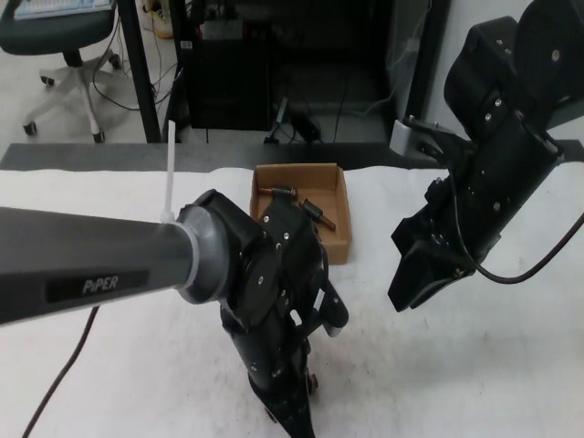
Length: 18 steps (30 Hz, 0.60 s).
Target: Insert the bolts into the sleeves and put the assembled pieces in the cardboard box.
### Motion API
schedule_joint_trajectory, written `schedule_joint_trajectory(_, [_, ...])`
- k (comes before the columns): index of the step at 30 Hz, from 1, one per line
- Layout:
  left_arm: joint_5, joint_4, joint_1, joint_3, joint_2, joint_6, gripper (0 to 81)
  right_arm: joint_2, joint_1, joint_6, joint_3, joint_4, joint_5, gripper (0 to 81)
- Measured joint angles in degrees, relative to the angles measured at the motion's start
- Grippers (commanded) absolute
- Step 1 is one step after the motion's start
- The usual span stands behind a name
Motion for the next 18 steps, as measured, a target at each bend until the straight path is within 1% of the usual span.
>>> schedule_joint_trajectory(14, [0.0, -5.0, 0.0, 0.0, 0.9, 0.0, 21.8, 0.0, 0.0, 0.0, 0.0, 0.0, 0.0, 25.4])
schedule_joint_trajectory(18, [0.0, -4.2, 0.0, 0.0, 0.9, 0.0, 21.8, 0.0, 0.0, 0.0, 0.0, 0.0, 0.0, 25.4])
